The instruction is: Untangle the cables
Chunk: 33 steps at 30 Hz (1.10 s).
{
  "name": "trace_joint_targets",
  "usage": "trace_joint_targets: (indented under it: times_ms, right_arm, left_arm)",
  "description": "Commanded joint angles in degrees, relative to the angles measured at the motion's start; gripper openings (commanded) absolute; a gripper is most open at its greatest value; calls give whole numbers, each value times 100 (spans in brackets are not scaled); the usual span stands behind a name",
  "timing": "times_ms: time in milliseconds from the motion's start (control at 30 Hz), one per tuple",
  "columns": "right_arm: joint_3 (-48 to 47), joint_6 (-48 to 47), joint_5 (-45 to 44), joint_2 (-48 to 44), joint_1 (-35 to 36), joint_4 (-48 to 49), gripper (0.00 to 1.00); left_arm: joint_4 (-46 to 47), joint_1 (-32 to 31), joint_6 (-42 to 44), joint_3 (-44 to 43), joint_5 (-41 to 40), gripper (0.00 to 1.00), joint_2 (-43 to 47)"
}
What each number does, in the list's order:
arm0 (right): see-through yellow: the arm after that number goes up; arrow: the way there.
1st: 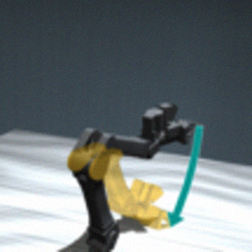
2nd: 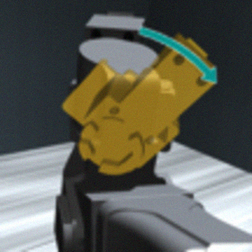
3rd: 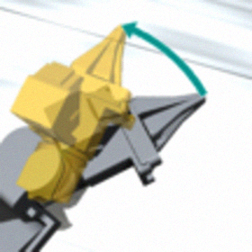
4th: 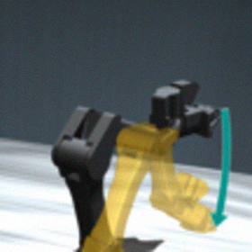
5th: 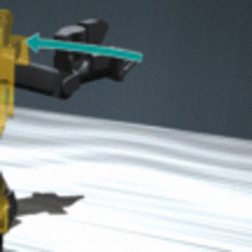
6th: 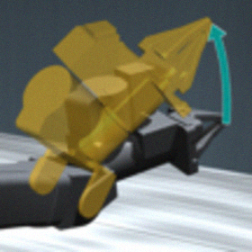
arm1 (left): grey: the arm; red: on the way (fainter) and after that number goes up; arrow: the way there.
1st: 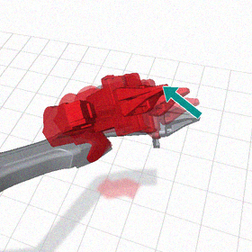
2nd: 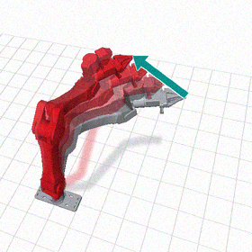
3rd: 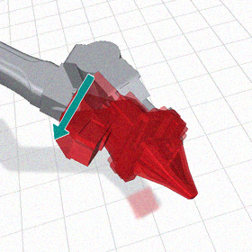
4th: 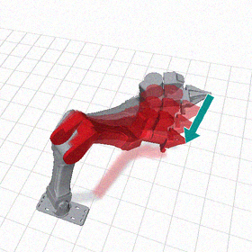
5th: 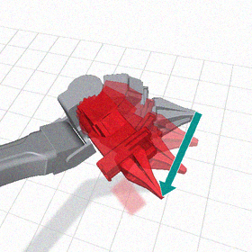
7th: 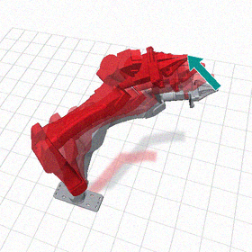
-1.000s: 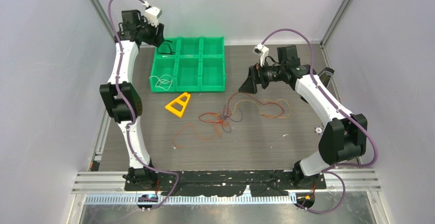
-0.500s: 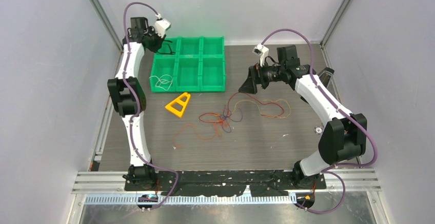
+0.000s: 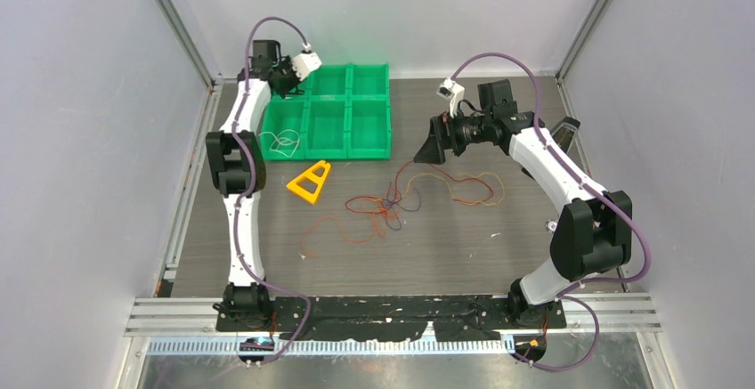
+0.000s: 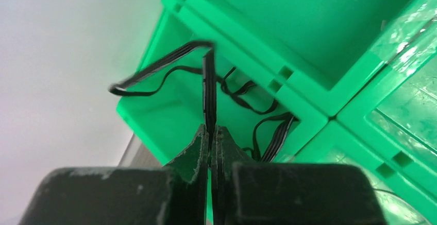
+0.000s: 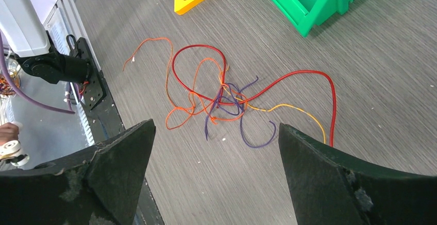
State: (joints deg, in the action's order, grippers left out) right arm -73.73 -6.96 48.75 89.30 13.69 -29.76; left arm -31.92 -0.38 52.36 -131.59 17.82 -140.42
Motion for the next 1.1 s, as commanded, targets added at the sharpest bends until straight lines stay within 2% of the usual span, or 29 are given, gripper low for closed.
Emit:
trace_joint_targets:
  times_ms: [0, 233, 400, 733, 900, 967, 1067]
  right_arm:
    - [-216, -108, -29, -27, -45, -94, 96]
    - [-235, -123, -4, 8, -81, -138, 96]
    - [-257, -96, 15, 35, -87, -174, 96]
    - [-305, -33, 36, 45, -86, -180, 96]
    - [-306, -31, 23, 52, -83, -195, 96]
    - [-302, -26, 15, 64, -86, -201, 96]
    - [-321, -25, 21, 79, -87, -221, 96]
  left_arm:
    - [138, -160, 833, -261, -112, 0, -204]
    - [-27, -138, 1308, -242, -370, 0, -378]
    - [160, -91, 1094, -230, -591, 0, -361]
    - [-141, 12, 1494, -98, -528, 0, -144]
    - [-155, 0, 1804, 253, -145, 0, 48]
    - [32, -72, 1822, 469, -103, 7, 162]
    - [189, -146, 1667, 512, -46, 23, 263]
